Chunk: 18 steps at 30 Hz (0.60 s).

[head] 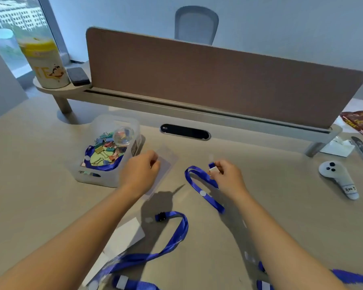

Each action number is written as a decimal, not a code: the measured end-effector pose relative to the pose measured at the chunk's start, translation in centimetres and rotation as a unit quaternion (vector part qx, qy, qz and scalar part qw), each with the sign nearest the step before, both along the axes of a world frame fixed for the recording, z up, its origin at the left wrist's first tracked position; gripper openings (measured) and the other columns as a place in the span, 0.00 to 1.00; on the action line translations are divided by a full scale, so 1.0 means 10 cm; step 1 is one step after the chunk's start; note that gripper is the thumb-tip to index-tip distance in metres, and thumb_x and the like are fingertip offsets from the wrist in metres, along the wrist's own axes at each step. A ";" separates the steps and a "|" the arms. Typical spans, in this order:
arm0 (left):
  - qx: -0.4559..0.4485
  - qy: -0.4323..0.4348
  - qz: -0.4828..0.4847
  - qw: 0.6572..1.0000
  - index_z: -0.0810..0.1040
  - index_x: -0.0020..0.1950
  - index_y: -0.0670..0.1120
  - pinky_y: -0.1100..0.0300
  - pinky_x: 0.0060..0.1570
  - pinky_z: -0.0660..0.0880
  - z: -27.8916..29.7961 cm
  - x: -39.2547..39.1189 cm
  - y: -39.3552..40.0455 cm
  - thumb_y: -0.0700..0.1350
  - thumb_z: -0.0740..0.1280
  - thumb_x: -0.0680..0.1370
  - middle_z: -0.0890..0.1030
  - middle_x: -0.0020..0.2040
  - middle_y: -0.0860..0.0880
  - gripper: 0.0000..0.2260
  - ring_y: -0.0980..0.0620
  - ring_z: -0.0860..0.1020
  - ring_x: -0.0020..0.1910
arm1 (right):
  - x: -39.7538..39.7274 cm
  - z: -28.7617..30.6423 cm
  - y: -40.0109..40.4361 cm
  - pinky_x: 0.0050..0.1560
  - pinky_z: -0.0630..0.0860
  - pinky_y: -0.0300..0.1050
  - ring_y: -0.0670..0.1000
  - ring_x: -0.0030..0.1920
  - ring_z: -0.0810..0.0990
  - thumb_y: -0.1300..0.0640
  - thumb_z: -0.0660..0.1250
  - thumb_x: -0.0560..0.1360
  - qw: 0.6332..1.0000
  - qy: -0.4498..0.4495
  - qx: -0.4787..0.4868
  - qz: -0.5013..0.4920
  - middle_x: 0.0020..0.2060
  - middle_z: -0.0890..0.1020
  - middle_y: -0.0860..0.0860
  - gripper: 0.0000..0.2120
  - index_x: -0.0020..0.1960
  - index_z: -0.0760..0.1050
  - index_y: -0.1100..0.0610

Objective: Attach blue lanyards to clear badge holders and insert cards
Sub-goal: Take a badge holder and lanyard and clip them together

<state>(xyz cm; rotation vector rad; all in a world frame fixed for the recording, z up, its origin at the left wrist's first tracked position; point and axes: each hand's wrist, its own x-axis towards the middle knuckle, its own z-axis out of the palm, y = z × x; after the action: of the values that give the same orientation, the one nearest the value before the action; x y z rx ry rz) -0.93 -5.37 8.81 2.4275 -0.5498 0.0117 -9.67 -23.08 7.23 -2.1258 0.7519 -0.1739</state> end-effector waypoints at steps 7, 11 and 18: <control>0.015 0.038 -0.016 0.999 0.77 0.53 0.42 0.55 0.44 0.73 -0.29 -0.05 0.06 0.43 0.61 0.77 0.82 0.48 0.42 0.09 0.46 0.77 0.44 | -0.05 -0.75 -0.04 0.66 0.61 0.49 0.57 0.71 0.61 0.53 0.63 0.75 0.959 0.180 -0.195 0.094 0.70 0.67 0.51 0.11 0.53 0.81 0.52; 0.026 0.049 -0.010 0.998 0.77 0.51 0.41 0.55 0.43 0.72 -0.38 0.01 0.09 0.42 0.61 0.77 0.82 0.47 0.42 0.08 0.48 0.75 0.42 | 0.01 -0.92 -0.07 0.74 0.46 0.57 0.60 0.76 0.43 0.50 0.65 0.73 0.956 0.211 -0.176 0.104 0.77 0.49 0.53 0.09 0.50 0.79 0.52; 0.035 0.054 0.000 0.998 0.77 0.52 0.41 0.51 0.46 0.75 -0.44 0.10 0.09 0.43 0.62 0.76 0.82 0.46 0.40 0.08 0.44 0.78 0.44 | 0.11 -1.07 -0.11 0.73 0.54 0.59 0.59 0.74 0.53 0.34 0.68 0.61 0.969 0.158 -0.191 0.018 0.74 0.56 0.56 0.47 0.72 0.55 0.54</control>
<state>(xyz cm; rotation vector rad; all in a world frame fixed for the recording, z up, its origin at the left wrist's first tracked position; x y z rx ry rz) 0.03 -4.46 4.43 2.4794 -0.5089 -0.1388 -8.54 -24.16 -3.50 -2.5704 0.9211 0.0494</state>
